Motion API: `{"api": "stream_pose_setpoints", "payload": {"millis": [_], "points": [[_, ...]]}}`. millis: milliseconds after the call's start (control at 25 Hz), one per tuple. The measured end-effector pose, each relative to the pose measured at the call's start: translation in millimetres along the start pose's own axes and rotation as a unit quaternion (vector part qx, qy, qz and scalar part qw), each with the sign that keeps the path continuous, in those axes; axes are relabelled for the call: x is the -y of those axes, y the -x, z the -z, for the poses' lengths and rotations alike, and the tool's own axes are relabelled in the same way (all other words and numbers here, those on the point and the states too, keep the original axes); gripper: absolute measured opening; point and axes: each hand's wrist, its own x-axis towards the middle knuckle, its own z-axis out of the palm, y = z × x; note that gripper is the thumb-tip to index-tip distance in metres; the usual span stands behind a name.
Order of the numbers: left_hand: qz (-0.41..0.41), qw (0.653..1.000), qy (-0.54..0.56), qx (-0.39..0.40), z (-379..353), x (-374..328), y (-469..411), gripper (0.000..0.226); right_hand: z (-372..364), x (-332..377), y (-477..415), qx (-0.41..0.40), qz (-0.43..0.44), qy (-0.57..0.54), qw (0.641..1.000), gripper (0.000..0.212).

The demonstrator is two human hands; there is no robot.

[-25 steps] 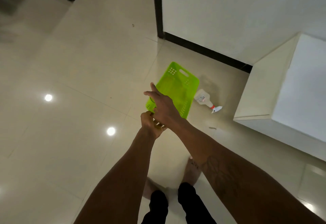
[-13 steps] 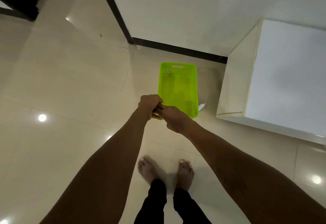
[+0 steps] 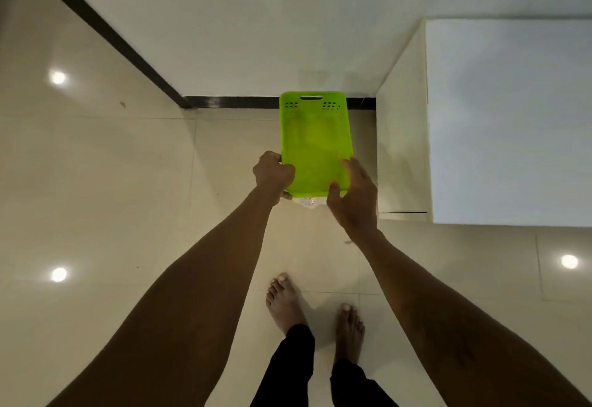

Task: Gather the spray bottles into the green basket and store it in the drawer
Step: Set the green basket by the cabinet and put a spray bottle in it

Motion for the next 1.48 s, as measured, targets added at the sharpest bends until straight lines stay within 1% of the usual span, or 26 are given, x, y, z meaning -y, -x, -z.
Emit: {"api": "stream_pose_setpoints", "payload": {"millis": [80, 120, 160, 240, 320, 520, 760, 1000, 1320, 1400, 1480], "points": [[-0.009, 1.000, -0.022, 0.005, -14, -2, -15, 0.027, -9, -10, -15, -0.050, -0.063, -0.020, 0.997, 0.053], [-0.010, 1.000, -0.027, 0.011, -21, 0, -21, 0.029, -13, -15, -21, -0.055, -0.096, -0.023, 0.994, 0.055], [-0.011, 0.999, -0.032, 0.013, -29, 2, -27, 0.030, -18, -21, -26, -0.043, -0.128, -0.026, 0.990, 0.058], [-0.015, 0.999, -0.040, 0.013, -48, 7, -43, 0.030, -32, -40, -39, 0.004, -0.194, -0.017, 0.981, 0.065], [-0.014, 0.999, -0.038, 0.011, -64, 13, -62, 0.029, -45, -62, -54, 0.028, -0.225, -0.001, 0.974, 0.066], [-0.006, 1.000, 0.006, 0.014, -98, 36, -104, 0.026, -72, -106, -84, 0.004, -0.245, -0.038, 0.969, 0.058], [-0.011, 0.999, 0.021, 0.029, -122, 53, -153, 0.028, -106, -139, -110, -0.040, -0.249, -0.073, 0.965, 0.052], [-0.075, 0.995, -0.069, 0.011, -142, 62, -185, 0.037, -125, -170, -120, -0.069, -0.242, -0.098, 0.963, 0.050], [-0.097, 0.988, -0.121, 0.018, -142, 77, -199, 0.031, -145, -185, -118, -0.066, -0.241, -0.110, 0.962, 0.045], [-0.100, 0.987, -0.124, 0.031, -141, 77, -196, 0.036, -145, -185, -118, -0.058, -0.238, -0.110, 0.963, 0.043], [-0.139, 0.978, -0.152, 0.013, -138, 77, -185, 0.045, -141, -183, -114, -0.066, -0.217, -0.074, 0.971, 0.041]]}}
